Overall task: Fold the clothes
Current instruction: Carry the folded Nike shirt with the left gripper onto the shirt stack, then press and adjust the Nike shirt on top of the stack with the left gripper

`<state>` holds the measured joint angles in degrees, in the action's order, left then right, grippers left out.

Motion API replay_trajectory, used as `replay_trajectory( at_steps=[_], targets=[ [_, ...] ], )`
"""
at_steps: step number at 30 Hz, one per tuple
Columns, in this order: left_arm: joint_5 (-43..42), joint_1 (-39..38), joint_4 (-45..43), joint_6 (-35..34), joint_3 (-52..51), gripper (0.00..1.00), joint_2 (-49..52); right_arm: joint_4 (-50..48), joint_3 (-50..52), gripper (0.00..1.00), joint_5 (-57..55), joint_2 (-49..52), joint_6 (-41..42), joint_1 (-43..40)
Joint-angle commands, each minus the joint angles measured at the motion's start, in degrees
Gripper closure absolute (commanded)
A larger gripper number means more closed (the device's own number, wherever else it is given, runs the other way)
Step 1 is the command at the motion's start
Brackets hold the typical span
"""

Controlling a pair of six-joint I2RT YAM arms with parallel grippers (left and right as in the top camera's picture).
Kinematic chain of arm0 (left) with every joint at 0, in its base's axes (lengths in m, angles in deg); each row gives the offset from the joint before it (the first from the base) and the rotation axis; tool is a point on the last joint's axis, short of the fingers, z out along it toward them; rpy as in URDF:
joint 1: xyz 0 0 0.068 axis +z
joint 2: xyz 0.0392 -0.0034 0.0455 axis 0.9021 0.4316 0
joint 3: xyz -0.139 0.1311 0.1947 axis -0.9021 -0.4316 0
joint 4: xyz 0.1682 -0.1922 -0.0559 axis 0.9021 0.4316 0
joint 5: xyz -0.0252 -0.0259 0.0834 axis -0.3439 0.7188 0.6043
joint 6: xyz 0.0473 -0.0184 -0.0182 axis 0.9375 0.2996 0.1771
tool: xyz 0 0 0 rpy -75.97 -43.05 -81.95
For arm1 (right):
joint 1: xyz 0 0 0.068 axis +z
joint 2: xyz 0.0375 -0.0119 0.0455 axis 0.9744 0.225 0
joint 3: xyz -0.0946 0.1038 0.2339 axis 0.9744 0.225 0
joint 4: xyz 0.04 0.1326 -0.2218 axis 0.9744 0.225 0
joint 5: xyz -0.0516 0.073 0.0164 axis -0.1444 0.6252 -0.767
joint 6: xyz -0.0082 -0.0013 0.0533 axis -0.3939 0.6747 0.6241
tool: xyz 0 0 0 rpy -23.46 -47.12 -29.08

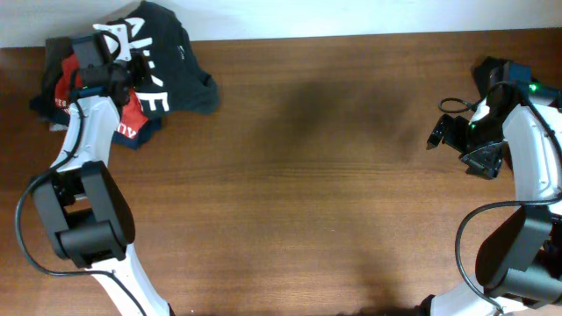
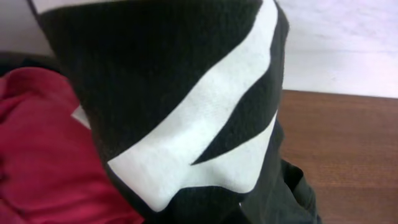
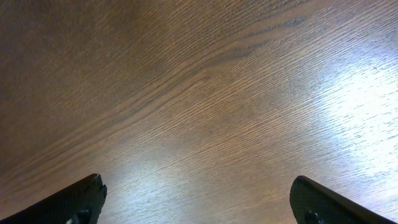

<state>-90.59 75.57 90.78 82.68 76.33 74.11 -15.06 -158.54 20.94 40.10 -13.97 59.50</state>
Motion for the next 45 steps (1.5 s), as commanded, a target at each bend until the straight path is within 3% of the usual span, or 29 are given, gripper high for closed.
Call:
replay_trajectory(
  at_steps=[1, 14, 22, 34, 35, 36, 38, 41, 45],
  targets=[
    [-0.2, 1.6, 0.7, -1.7, 3.5, 0.93, 0.2, 0.0, -0.8, 0.01, -0.5, -1.0, -0.3, -0.2],
    [3.4, 6.7, 5.9, -9.9, 5.8, 0.91, 0.2, 0.0, -0.8, 0.01, -0.5, -1.0, -0.3, -0.2],
    [13.9, 9.8, 11.7, -23.5, 5.8, 0.91, 0.2, 0.0, -0.8, 0.01, -0.5, -1.0, -0.3, -0.2],
    [13.9, 13.9, 14.1, -25.7, 5.8, 0.89, 0.2, 0.0, -0.8, 0.01, -0.5, -1.0, -0.3, -0.2],
    [13.9, 14.1, 14.5, -25.7, 5.8, 0.86, 0.2, 0.0, -0.8, 0.01, -0.5, -1.0, -0.3, -0.2],
    [13.9, 14.1, 15.0, -25.7, 5.8, 0.74, 0.2, 0.0, -0.8, 0.01, -0.5, -1.0, -0.3, -0.2],
    [13.9, 14.1, 15.8, -25.7, 5.8, 0.41, 0.2, 0.0, -0.8, 0.01, -0.5, -1.0, -0.3, -0.2],
    [13.6, 14.0, 17.3, -25.7, 5.7, 0.01, 0.2, 0.0, -0.8, 0.01, -0.5, -1.0, -0.3, -0.2],
    [13.2, 14.0, 18.1, -25.7, 5.7, 0.01, 0.2, 0.0, -0.8, 0.01, -0.5, -1.0, -0.3, -0.2]
  ],
)
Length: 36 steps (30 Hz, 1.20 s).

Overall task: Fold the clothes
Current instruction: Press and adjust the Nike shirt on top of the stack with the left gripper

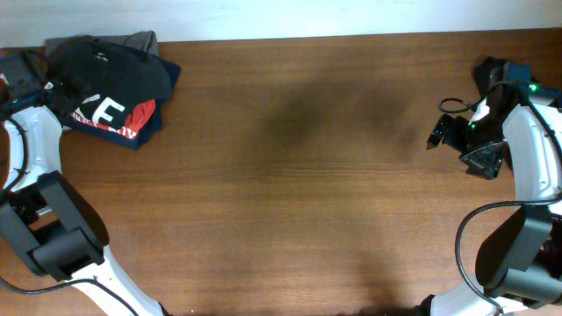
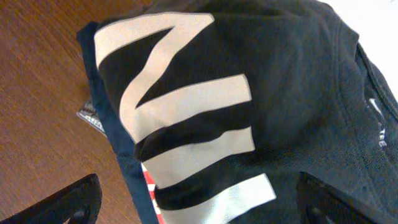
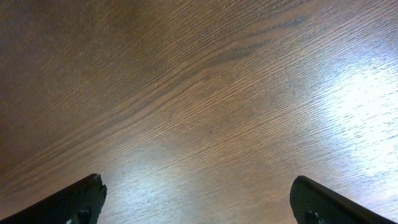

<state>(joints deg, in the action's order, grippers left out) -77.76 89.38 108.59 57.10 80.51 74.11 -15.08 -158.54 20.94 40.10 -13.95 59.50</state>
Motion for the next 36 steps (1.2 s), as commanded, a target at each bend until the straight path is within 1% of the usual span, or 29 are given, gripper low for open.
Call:
replay_trajectory(
  at_steps=[1, 5, 8, 10, 11, 12, 13, 14, 15, 16, 20, 23, 26, 29, 33, 36],
  targets=[
    [0.4, 0.2, 0.5, 0.0, 1.6, 0.01, 0.2, 0.0, -0.8, 0.01, -0.5, -1.0, -0.3, -0.2],
    [1.1, 0.2, 1.5, 2.1, 1.6, 0.01, -1.5, 0.0, -0.8, 0.01, -0.5, -1.0, -0.3, -0.2],
    [1.5, 0.2, 1.6, 2.1, 1.6, 0.02, -5.7, 0.0, -0.8, 0.01, -0.5, -1.0, -0.3, -0.2],
    [1.5, 0.2, 1.7, 2.5, 1.6, 0.1, -8.5, 0.0, -0.8, 0.01, -0.5, -1.0, -0.3, -0.2],
    [1.5, 0.2, 2.2, 2.5, 1.6, 0.18, -9.8, 0.0, -0.8, 0.01, -0.5, -1.0, -0.3, -0.2],
    [1.6, 0.2, 3.4, 2.5, 1.6, 0.45, -12.0, 0.0, -0.8, 0.01, -0.5, -1.0, -0.3, -0.2],
    [1.7, 0.2, 3.8, 3.1, 1.6, 0.69, -12.9, 0.0, -0.8, 0.01, -0.5, -1.0, -0.3, -0.2],
    [1.7, 0.0, 3.8, 3.3, 1.6, 0.95, -13.4, 0.0, -0.8, 0.01, -0.5, -1.0, -0.3, -0.2],
    [1.7, -0.3, 2.4, 3.3, 1.6, 0.99, -13.7, 0.0, -0.8, 0.01, -0.5, -1.0, -0.3, -0.2],
    [1.7, -0.6, 0.9, 3.4, 1.6, 0.99, -13.6, 0.0, -0.8, 0.01, -0.5, -1.0, -0.3, -0.2],
    [1.9, -2.2, -7.8, 10.3, 1.6, 1.0, -10.7, 0.0, -0.8, 0.01, -0.5, -1.0, -0.3, -0.2],
    [1.9, -3.3, -14.9, 15.1, 1.6, 1.0, -6.2, 0.0, -0.8, 0.01, -0.5, -1.0, -0.3, -0.2],
    [1.9, -3.8, -19.7, 16.1, 1.6, 1.0, -0.8, 0.0, -0.8, 0.01, -0.5, -1.0, -0.3, -0.2],
    [1.9, -3.9, -23.3, 16.7, 1.6, 0.99, 5.3, 0.0, -0.8, 0.01, -0.5, -1.0, -0.3, -0.2],
    [1.9, -3.8, -24.6, 18.2, 1.6, 0.99, 11.0, 0.0, -0.8, 0.01, -0.5, -1.0, -0.3, -0.2],
    [1.9, -3.8, -24.6, 19.5, 1.6, 0.99, 11.7, 0.0, -0.8, 0.01, -0.5, -1.0, -0.3, -0.2]
  ],
)
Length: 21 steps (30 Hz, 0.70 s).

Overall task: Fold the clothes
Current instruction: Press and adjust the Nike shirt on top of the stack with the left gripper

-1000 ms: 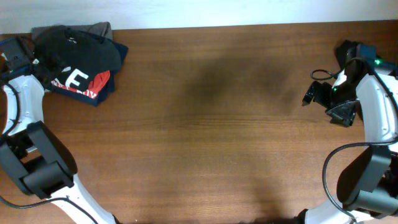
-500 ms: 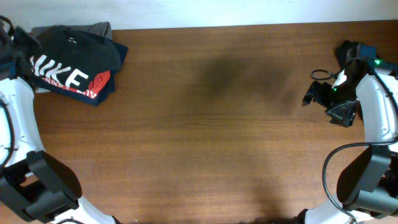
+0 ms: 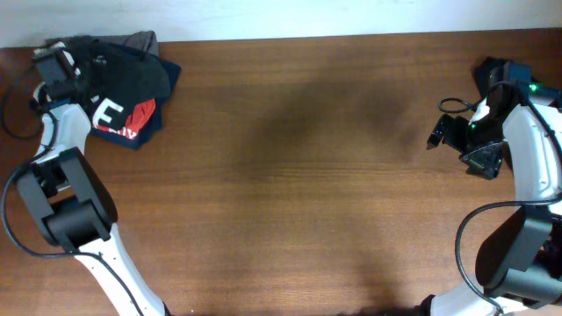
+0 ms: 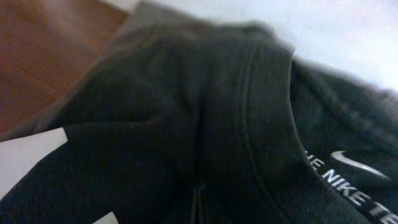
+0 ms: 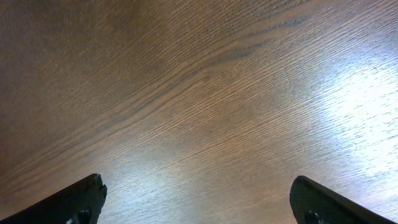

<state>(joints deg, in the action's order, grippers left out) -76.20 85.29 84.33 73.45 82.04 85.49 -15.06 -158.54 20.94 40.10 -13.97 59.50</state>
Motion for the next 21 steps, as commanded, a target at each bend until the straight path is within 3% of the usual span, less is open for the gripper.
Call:
replay_trajectory(
  at_steps=[1, 13, 21],
  targets=[
    [0.3, 0.3, -0.6, 3.1, 0.1, 0.98, 0.1, 0.0, -0.8, 0.01, -0.5, -1.0, -0.3, -0.2],
    [-6.2, -1.0, 2.3, 3.1, 1.6, 0.95, -12.9, 0.0, -0.8, 0.01, -0.5, -1.0, -0.3, -0.2],
    [-6.1, -3.6, 6.2, 4.1, 1.6, 0.95, -9.6, 0.0, -0.8, 0.01, -0.5, -1.0, -0.3, -0.2]
  ],
)
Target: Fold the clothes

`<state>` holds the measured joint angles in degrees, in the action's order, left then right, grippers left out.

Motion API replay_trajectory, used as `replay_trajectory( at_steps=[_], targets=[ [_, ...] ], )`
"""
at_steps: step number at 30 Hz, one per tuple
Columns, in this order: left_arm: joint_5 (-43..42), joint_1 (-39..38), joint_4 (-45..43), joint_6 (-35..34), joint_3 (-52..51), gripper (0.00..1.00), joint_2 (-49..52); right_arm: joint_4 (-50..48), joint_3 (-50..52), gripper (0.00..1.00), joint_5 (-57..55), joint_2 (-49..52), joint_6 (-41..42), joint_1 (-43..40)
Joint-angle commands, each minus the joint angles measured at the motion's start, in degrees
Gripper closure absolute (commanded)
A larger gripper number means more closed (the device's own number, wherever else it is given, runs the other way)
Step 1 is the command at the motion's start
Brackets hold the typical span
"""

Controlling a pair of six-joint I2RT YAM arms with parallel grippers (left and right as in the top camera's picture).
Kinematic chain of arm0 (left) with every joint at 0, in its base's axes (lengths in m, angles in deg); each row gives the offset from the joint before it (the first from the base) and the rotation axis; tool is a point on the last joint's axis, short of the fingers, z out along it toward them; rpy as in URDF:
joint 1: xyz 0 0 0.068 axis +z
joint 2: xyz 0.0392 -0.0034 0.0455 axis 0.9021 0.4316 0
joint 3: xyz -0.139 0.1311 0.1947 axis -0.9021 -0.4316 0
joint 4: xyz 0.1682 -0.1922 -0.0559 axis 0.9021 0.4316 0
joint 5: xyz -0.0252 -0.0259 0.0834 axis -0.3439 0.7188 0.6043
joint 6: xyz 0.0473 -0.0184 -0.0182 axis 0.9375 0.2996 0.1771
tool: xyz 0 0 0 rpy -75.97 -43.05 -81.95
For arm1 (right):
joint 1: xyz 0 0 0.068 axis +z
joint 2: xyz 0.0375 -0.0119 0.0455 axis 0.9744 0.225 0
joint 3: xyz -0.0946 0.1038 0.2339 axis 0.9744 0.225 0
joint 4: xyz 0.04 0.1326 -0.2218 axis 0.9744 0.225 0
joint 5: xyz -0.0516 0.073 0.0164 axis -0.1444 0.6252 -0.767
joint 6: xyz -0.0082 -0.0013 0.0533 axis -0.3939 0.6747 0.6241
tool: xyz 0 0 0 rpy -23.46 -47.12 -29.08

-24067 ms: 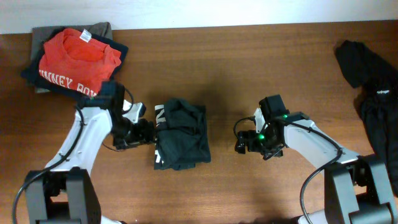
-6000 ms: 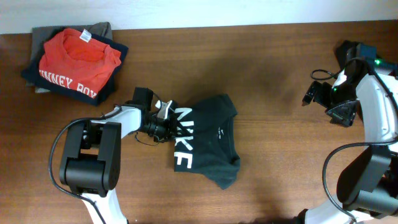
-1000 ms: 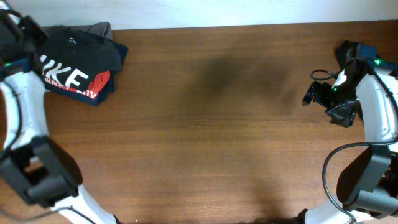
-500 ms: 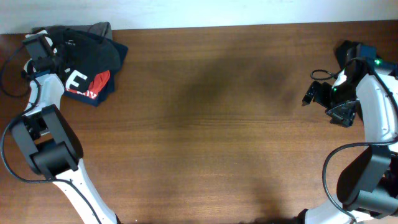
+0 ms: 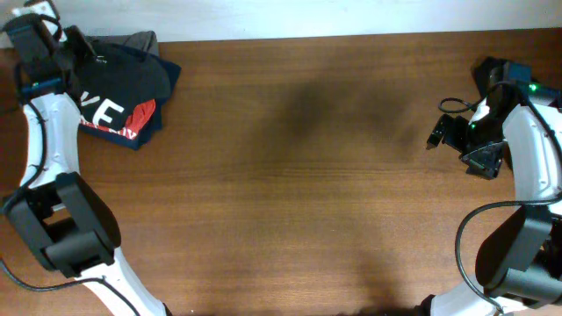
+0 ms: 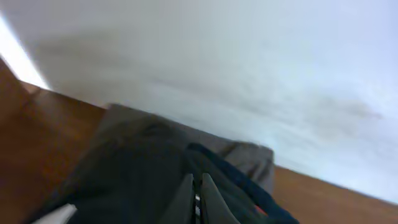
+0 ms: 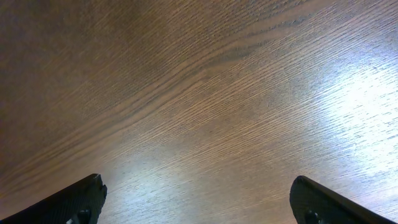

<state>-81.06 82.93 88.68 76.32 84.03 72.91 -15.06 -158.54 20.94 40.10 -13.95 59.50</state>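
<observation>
A pile of clothes lies at the table's back left corner. On top is a black shirt (image 5: pixel 118 77) with white letters, over a red and navy garment (image 5: pixel 139 118) and a grey one (image 5: pixel 142 40). My left gripper (image 5: pixel 63 46) is at the pile's back left edge. In its wrist view the left gripper (image 6: pixel 196 200) is shut, with the black shirt (image 6: pixel 134 183) bunched around its fingers. My right gripper (image 5: pixel 442 132) hovers at the right side; in its wrist view the right gripper (image 7: pixel 199 208) is open over bare wood.
The brown wooden table (image 5: pixel 307 193) stretches between the two arms. A pale wall (image 6: pixel 217 68) rises right behind the pile and the table's back edge. A dark object (image 5: pixel 492 68) sits by the right arm at the back right.
My left gripper, still shut on the black shirt, now stands higher and further back and left. Its wrist view shows the wall instead of the collar. The right arm has not moved.
First my left gripper held the black shirt lifted and spread to the right of the pile. Then it was open at the pile's left with the shirt lying on top. After that it was shut on the shirt near the collar, and now it is raised.
</observation>
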Motion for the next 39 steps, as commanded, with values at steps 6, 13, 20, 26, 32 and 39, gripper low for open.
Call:
replay_trajectory(
  at_steps=[6, 13, 20, 26, 32, 39],
  targets=[
    [-1.2, -3.3, 2.3, 1.3, -0.4, 0.91, 10.4, 0.0, -0.8, 0.01, -0.5, -1.0, -0.3, -0.2],
    [-1.1, -4.0, 3.9, 1.3, -0.3, 0.87, 14.3, 0.0, -0.8, 0.01, -0.5, -1.0, -0.3, -0.2],
    [-1.2, -4.0, 7.6, 1.2, -0.2, 0.38, 4.5, 0.0, -0.8, 0.01, -0.5, -1.0, -0.3, -0.2],
    [-1.3, -4.0, 22.9, 1.2, -0.2, 0.01, -12.5, 0.0, -0.8, 0.01, -0.5, -1.0, -0.3, -0.2],
    [-1.3, -4.0, 43.9, 1.3, -0.2, 0.01, -28.2, 0.0, -0.8, 0.01, -0.5, -1.0, -0.3, -0.2],
    [-16.2, -4.2, 61.3, 8.2, -0.9, 0.01, -41.2, 0.0, -0.8, 0.01, -0.5, -1.0, -0.3, -0.2]
  ],
)
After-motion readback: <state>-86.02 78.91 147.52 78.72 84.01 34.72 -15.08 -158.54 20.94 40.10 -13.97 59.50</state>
